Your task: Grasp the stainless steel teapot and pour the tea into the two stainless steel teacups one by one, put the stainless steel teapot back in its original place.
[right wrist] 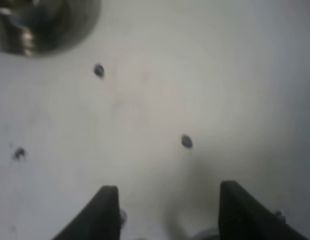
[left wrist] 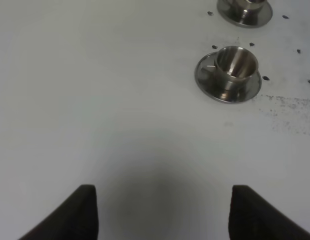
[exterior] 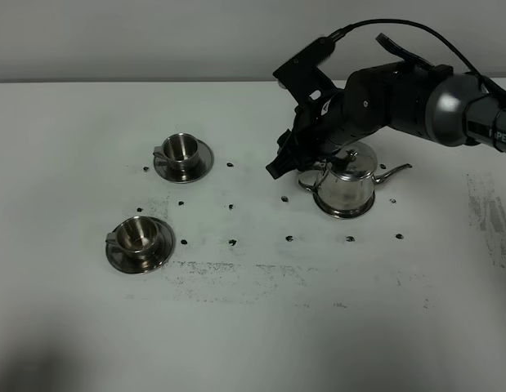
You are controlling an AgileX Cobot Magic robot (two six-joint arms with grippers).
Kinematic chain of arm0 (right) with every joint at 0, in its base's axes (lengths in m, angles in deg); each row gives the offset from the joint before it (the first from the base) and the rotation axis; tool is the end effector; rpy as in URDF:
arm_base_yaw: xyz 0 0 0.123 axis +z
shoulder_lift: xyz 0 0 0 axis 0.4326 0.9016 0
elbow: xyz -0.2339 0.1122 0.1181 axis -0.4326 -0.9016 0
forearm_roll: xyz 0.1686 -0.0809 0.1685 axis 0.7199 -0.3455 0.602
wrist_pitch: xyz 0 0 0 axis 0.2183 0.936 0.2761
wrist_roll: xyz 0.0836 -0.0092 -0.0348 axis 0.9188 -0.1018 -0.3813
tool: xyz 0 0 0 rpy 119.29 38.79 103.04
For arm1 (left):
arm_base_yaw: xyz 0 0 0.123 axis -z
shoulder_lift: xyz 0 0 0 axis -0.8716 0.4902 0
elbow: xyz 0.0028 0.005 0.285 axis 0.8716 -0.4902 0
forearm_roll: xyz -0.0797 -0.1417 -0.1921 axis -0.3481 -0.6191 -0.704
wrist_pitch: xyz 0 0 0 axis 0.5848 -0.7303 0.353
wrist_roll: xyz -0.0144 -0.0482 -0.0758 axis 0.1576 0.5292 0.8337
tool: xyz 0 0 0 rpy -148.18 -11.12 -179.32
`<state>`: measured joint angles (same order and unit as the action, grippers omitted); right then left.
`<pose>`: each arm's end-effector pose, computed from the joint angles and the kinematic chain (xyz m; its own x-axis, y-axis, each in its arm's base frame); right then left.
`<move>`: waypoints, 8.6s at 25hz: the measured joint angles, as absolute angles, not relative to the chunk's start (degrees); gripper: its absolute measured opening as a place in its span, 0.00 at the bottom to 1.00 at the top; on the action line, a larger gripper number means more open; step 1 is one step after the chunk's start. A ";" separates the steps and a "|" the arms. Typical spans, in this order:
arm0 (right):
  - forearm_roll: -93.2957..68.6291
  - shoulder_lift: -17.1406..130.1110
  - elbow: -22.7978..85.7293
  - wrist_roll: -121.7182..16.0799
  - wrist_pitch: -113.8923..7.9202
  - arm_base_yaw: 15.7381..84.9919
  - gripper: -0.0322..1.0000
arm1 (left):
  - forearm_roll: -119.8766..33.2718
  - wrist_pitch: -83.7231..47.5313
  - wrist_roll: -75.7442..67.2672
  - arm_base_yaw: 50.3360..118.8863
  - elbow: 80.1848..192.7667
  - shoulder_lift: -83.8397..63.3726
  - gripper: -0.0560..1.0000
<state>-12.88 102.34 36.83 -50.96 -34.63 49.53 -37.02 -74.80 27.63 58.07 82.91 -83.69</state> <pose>0.4116 0.1883 0.1756 -0.6238 -0.5493 -0.5560 -0.6100 0.7869 -0.0931 -0.0005 -0.0100 0.2652 -0.4861 -0.0457 -0.8727 0.0392 0.9965 -0.0740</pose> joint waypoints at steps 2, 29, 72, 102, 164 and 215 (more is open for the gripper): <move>-13.44 102.71 36.83 -50.61 -33.43 49.53 0.46 | -37.02 -74.80 27.63 58.07 82.91 -83.69 0.57; -11.43 99.64 37.09 -50.19 -8.56 50.87 0.46 | -37.02 -74.80 27.62 58.07 82.86 -83.69 0.57; -19.04 86.02 2.35 -23.30 -45.62 50.23 0.46 | -37.02 -74.80 27.63 58.07 82.86 -83.69 0.57; -23.04 80.81 2.99 -24.03 -32.71 50.89 0.46 | -37.02 -74.80 27.63 58.07 82.86 -83.69 0.57; -18.66 95.39 27.01 -47.50 -11.95 39.89 0.21 | -37.02 -74.80 27.63 58.07 82.86 -83.69 0.57; -27.03 105.85 56.58 -73.05 6.65 64.07 0.21 | -37.02 -74.80 27.63 58.07 82.86 -83.69 0.57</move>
<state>-27.03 105.85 56.58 -73.05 6.65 64.07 -37.02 -74.80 27.63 58.07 82.86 -83.69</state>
